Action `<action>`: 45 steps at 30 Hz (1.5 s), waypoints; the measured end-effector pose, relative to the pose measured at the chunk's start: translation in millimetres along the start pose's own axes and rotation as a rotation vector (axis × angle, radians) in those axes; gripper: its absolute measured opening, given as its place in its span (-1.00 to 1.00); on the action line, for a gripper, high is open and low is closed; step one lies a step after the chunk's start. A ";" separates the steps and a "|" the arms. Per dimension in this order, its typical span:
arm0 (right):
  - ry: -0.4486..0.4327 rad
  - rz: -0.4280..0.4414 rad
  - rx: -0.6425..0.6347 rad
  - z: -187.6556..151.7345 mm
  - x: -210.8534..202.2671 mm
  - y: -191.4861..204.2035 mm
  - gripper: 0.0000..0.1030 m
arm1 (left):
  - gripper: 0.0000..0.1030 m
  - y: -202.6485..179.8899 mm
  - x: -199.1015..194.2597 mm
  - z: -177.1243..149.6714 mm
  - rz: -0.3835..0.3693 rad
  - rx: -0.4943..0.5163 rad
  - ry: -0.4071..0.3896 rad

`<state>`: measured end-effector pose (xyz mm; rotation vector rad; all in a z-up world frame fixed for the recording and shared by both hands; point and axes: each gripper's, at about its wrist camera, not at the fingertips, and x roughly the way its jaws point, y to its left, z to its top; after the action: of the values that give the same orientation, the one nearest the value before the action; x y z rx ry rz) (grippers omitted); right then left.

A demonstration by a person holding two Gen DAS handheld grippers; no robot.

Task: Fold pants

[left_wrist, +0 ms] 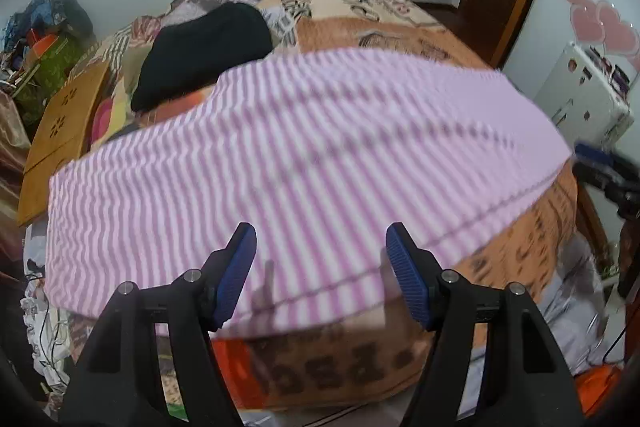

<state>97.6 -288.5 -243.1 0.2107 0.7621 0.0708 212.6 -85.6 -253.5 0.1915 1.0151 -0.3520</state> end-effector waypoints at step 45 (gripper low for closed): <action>0.055 0.195 -0.512 8.9 69.6 160.3 -0.85 | -0.92 -12.3 -0.7 -14.9 -0.211 0.079 -0.063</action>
<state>156.1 -123.7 -249.6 -0.2058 0.7527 0.4519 195.8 -92.1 -260.5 0.1433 0.9621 -0.5876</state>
